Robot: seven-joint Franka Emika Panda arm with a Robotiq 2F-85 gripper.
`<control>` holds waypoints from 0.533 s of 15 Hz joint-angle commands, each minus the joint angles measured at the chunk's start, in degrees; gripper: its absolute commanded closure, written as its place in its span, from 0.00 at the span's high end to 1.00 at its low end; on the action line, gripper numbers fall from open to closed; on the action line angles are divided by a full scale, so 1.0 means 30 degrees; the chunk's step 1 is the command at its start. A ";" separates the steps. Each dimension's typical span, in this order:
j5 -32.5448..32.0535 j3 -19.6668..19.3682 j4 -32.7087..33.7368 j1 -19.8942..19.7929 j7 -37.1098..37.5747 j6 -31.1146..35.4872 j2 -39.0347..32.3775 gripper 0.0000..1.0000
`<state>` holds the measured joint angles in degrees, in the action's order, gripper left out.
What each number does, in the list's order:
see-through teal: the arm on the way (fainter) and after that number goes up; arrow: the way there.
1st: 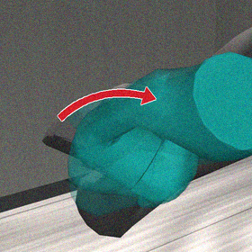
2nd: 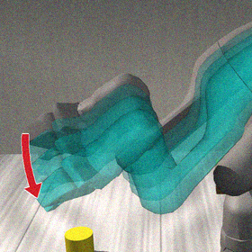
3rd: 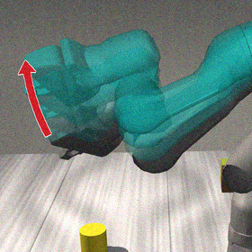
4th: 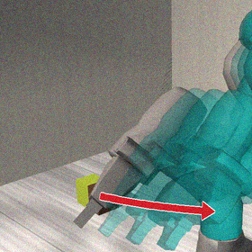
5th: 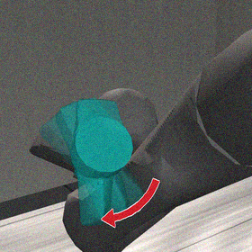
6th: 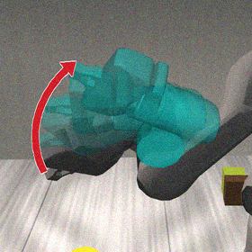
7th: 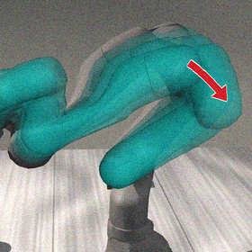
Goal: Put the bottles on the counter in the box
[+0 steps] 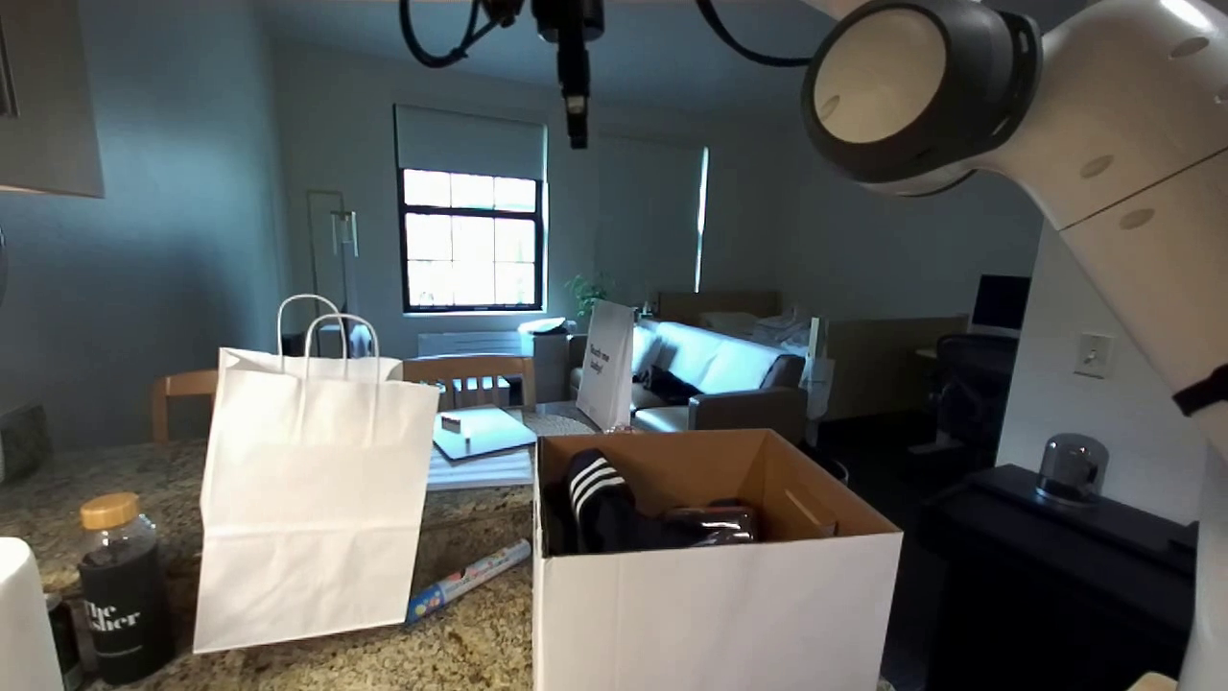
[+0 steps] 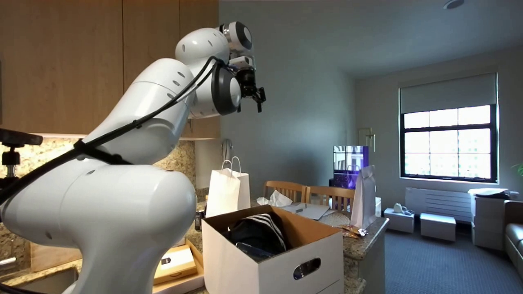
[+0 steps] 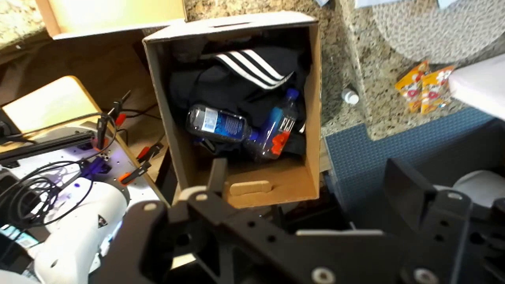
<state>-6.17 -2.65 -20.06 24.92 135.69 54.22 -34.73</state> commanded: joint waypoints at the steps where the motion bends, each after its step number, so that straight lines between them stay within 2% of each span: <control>1: -0.1056 0.0221 0.0001 0.1364 -0.2210 0.1737 -0.0111 1.00; 3: -0.1168 0.0313 0.0001 0.1659 -0.3679 0.2696 -0.0200 1.00; 6: -0.0334 0.0749 0.0001 0.0716 -0.6750 0.3672 -0.0171 1.00; 7: -0.0819 0.0322 -0.0100 0.1552 -0.4866 0.2980 -0.0212 1.00; 8: -0.0768 0.0363 -0.0111 0.1307 -0.5588 0.3223 -0.0206 1.00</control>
<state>-8.31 -1.78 -20.06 28.91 118.89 63.79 -35.56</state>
